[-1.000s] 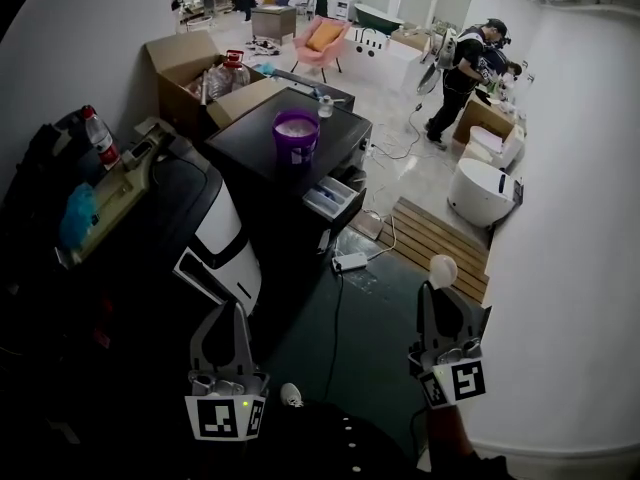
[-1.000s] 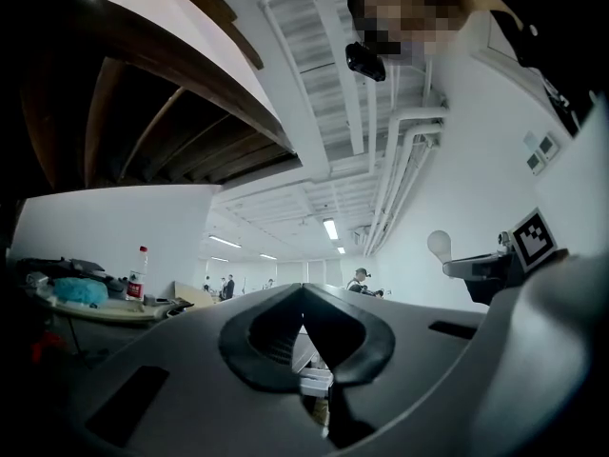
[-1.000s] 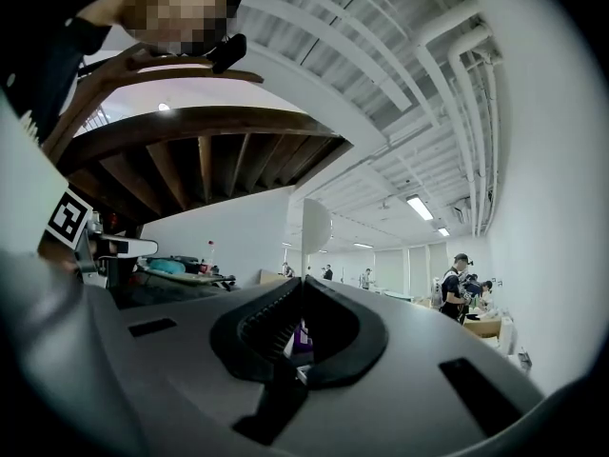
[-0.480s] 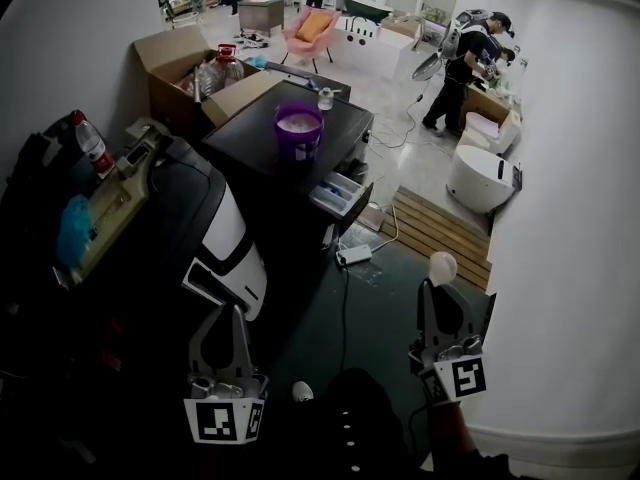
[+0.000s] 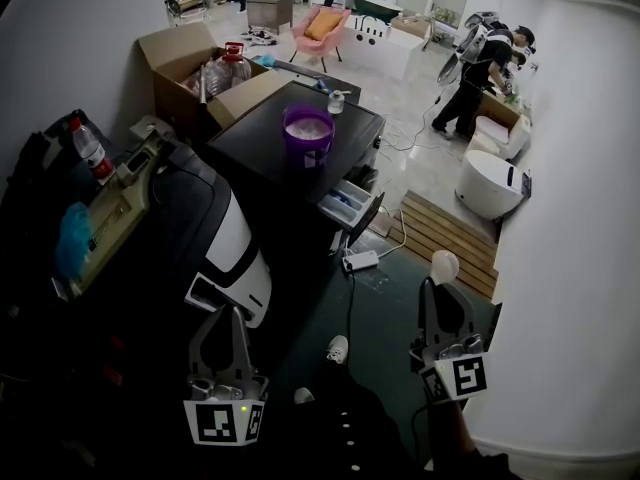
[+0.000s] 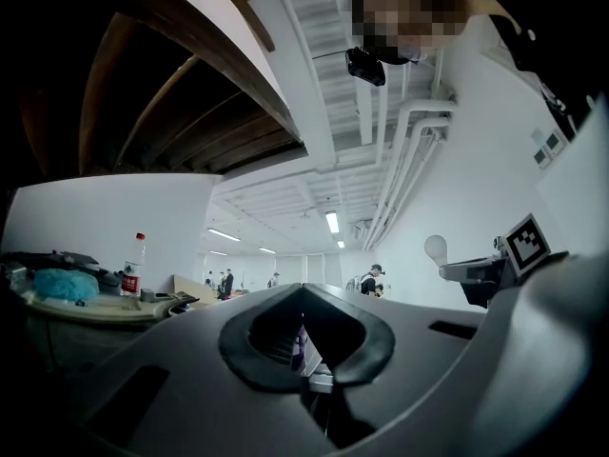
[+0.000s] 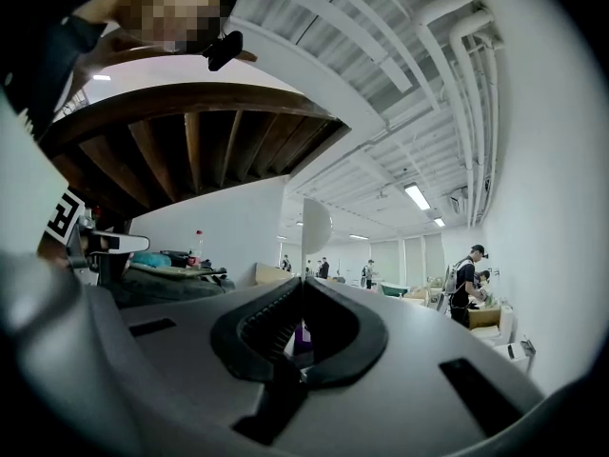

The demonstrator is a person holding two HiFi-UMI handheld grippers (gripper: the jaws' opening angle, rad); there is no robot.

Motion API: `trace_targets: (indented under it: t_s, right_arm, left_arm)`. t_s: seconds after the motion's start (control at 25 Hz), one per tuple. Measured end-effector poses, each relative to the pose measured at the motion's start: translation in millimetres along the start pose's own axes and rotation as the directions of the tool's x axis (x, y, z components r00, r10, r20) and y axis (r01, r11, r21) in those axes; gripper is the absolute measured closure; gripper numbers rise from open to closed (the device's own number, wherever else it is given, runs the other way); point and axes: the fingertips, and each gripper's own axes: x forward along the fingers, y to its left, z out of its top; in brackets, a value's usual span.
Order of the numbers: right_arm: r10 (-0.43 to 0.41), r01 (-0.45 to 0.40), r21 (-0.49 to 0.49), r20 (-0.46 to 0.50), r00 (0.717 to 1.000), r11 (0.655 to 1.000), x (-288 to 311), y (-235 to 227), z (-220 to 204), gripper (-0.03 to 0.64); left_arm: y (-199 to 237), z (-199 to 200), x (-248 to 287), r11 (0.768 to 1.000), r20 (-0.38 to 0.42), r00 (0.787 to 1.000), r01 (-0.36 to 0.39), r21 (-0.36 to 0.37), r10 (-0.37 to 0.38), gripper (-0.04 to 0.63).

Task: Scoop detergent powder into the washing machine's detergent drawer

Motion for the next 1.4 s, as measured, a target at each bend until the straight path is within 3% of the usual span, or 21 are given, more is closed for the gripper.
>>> trace_targets:
  t_s: [0.32,0.6,0.92,1.4]
  right_arm:
    - [0.014,-0.015,-0.014,-0.06,0.998,1.0,49,-25,-15,0.584]
    - [0.026,-0.026,0.023,0.005,1.0,0.999,90,-44,-12,0.584]
    - [0.024,-0.022,0.034,-0.035,0.999,0.999,129,-73,-24,0.584]
    - [0.098,-0.097,0.036,-0.003,0.995,0.995,186,-110,-30,0.584]
  left_arm:
    - [7,-6,48,1.0,-0.006,1.0,-0.019,0.013,0.019,0.581]
    - [6,-19,91,1.0,-0.022,1.0,-0.018,0.009,0.018,0.581]
    - [12,-26,138,0.998,-0.033,0.998,-0.048,0.027,0.049,0.581]
    - [-3,-32,198,0.995,-0.033,0.996,-0.081,0.049,0.083,0.581]
